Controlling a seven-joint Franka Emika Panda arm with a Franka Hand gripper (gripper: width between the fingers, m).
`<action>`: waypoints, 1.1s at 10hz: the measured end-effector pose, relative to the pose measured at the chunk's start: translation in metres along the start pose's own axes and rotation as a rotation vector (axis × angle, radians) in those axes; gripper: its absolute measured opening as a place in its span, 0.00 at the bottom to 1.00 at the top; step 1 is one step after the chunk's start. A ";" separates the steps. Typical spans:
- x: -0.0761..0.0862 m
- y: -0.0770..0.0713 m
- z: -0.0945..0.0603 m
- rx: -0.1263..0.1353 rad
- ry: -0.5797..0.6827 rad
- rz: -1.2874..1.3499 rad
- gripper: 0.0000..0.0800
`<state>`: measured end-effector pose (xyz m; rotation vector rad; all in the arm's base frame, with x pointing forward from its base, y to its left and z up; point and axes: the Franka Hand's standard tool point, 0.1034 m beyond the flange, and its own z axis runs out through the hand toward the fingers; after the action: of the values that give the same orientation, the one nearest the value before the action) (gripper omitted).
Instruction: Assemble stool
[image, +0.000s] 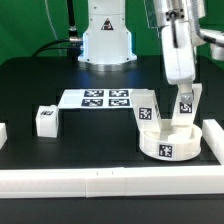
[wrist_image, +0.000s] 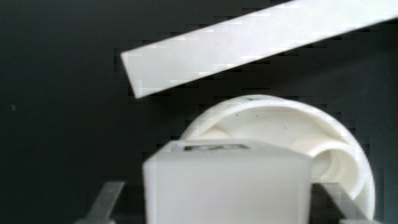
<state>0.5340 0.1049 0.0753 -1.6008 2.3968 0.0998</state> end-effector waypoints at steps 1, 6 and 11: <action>0.002 -0.001 0.000 0.003 -0.012 0.092 0.42; -0.006 -0.002 -0.002 -0.030 -0.026 0.173 0.69; -0.016 -0.007 -0.011 -0.052 -0.037 -0.071 0.81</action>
Offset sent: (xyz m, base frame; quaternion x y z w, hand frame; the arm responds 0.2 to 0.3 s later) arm 0.0000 0.0000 0.0000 0.0000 0.0000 0.1296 0.9916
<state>0.5440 0.1145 0.0906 -1.6897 2.3252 0.1781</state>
